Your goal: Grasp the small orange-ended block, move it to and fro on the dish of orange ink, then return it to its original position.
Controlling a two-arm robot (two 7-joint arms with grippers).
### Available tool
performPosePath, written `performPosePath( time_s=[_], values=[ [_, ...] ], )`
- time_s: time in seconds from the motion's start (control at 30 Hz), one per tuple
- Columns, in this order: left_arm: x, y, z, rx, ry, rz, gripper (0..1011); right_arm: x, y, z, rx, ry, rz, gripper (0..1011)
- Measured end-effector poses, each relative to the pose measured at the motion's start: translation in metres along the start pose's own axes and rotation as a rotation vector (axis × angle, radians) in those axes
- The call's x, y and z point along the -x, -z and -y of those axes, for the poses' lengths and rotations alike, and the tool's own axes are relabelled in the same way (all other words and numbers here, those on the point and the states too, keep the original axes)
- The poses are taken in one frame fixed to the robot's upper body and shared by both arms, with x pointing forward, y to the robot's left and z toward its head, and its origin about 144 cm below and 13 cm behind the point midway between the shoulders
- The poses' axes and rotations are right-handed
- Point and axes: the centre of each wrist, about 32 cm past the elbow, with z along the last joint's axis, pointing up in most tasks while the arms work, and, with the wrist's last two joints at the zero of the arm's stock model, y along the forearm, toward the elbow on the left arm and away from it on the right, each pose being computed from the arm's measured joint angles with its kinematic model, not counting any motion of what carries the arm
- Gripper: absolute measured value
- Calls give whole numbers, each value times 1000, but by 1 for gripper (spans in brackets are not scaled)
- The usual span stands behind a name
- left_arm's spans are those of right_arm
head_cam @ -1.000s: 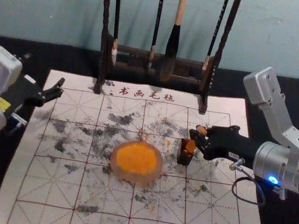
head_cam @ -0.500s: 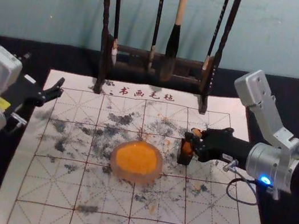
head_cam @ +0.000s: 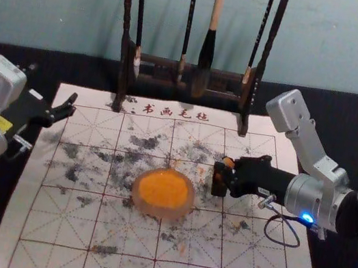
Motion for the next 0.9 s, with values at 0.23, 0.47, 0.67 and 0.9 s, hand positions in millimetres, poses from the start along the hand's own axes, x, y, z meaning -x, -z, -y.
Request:
performPosePath(
  time_s=[0.23,0.47,0.67,0.9],
  values=[
    [0,0,0,0,0,0,1001,1,1,-2,6,9,26,114],
    [0,0,0,0,0,0,1001,2,3,-2,11,10,42,114],
    [0,0,0,0,0,0,1001,2,4,-2,12,12,47,114],
    [0,0,0,0,0,0,1001,2,4,-2,10,15,50,116]
  ],
)
